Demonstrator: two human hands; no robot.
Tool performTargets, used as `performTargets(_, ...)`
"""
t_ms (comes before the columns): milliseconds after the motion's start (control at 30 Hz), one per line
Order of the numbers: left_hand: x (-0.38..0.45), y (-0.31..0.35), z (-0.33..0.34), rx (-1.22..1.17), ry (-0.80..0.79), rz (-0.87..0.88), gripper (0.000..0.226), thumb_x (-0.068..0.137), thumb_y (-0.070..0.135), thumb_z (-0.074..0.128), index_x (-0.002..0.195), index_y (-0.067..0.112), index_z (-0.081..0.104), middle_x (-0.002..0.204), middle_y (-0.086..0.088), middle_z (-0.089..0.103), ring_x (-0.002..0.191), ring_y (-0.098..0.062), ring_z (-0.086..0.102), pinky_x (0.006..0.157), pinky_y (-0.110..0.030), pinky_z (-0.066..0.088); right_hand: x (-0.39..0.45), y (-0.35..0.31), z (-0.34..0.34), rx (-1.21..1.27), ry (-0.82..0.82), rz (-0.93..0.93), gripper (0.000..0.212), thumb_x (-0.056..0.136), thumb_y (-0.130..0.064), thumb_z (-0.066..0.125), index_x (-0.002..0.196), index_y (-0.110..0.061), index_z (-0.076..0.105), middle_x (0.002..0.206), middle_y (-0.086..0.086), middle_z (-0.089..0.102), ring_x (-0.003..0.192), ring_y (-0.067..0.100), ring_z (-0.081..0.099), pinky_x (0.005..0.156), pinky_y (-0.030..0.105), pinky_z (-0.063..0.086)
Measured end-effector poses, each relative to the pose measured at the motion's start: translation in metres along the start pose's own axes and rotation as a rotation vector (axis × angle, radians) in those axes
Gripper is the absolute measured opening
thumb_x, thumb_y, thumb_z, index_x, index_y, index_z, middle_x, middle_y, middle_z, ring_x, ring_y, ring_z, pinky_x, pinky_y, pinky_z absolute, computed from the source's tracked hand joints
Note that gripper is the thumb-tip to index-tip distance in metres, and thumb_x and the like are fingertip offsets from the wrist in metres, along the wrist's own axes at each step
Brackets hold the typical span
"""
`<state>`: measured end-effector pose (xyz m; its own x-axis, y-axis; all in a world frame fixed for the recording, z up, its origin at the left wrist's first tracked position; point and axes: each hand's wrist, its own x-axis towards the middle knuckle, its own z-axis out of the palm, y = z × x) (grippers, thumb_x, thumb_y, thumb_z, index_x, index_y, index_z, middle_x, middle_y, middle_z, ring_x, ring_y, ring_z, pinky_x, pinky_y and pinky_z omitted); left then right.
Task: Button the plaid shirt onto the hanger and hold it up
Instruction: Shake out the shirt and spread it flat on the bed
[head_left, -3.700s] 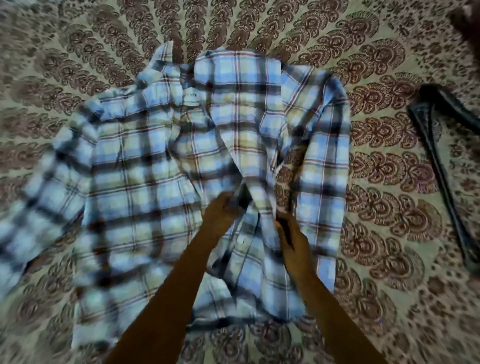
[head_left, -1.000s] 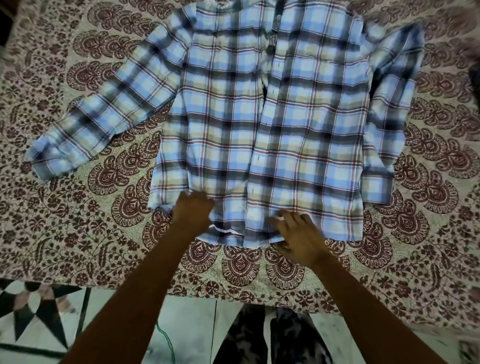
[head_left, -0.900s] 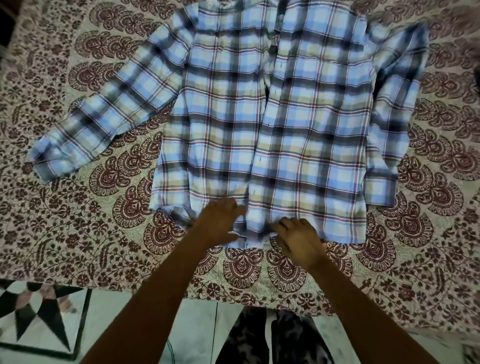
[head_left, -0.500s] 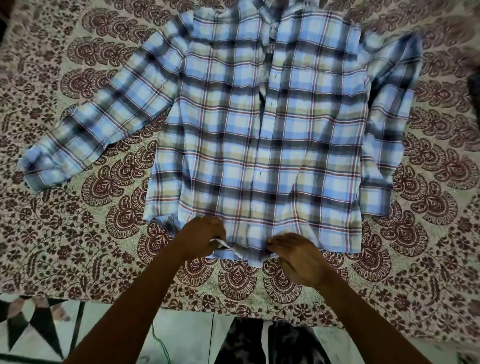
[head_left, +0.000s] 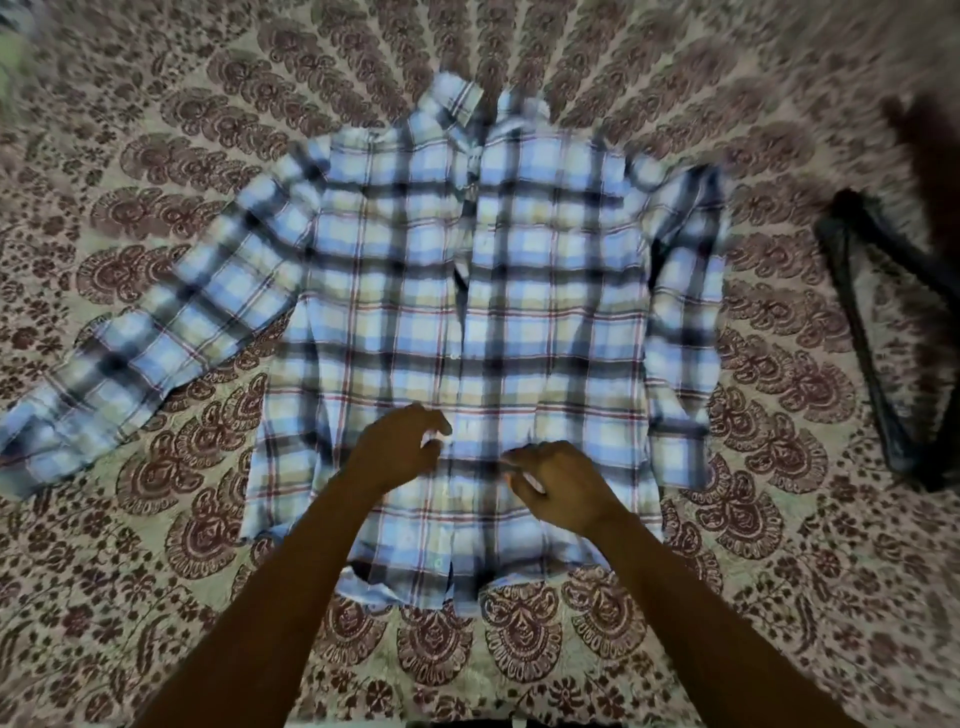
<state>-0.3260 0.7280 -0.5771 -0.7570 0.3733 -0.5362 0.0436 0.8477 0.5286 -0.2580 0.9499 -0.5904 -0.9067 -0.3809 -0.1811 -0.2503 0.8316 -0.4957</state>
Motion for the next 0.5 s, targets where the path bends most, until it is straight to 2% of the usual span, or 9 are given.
performTargets(100,0.016,0.039,-0.016,-0.088,0.094,0.065,0.03,0.085,0.024,0.056,0.11,0.01,0.065,0.114,-0.01,0.065,0.105,-0.026,0.059,0.089,-0.025,0.039,-0.005,0.018,-0.036,0.025,0.106,0.086,0.03,0.081,-0.026,0.05,0.1,-0.014,0.07,0.089,0.007,0.075,0.074,0.025,0.07,0.064,0.028,0.056)
performTargets(233,0.033,0.101,-0.023,-0.143,0.155,0.135,0.024,0.086,0.008,0.06,0.11,0.006,0.065,0.114,-0.015,0.064,0.105,-0.03,0.06,0.093,-0.028,0.043,-0.034,0.045,-0.081,-0.009,0.325,0.234,0.032,0.081,-0.027,0.046,0.097,-0.012,0.07,0.083,0.006,0.074,0.068,0.025,0.069,0.06,0.027,0.054)
performTargets(333,0.046,0.149,-0.017,-0.147,0.145,0.188,0.038,0.081,0.031,0.052,0.109,0.01,0.066,0.113,-0.014,0.065,0.105,-0.03,0.061,0.093,-0.031,0.045,-0.065,0.07,-0.102,0.064,0.443,0.404,0.037,0.083,-0.031,0.045,0.103,-0.013,0.07,0.087,0.009,0.074,0.074,0.027,0.07,0.069,0.035,0.057)
performTargets(433,0.064,0.194,0.005,-0.138,0.082,0.196,0.03,0.081,0.024,0.056,0.105,0.011,0.067,0.109,-0.013,0.067,0.103,-0.03,0.062,0.089,-0.03,0.047,-0.095,0.098,-0.113,0.066,0.487,0.545,0.035,0.079,-0.027,0.05,0.105,-0.012,0.068,0.092,0.014,0.073,0.08,0.033,0.069,0.07,0.037,0.055)
performTargets(500,0.076,0.215,0.029,-0.115,0.059,0.206,0.033,0.08,0.03,0.053,0.105,0.012,0.066,0.108,-0.011,0.068,0.101,-0.027,0.063,0.087,-0.029,0.047,-0.104,0.114,-0.108,0.176,0.428,0.695,0.047,0.076,-0.034,0.042,0.115,-0.014,0.061,0.103,0.016,0.069,0.092,0.035,0.065,0.076,0.038,0.052)
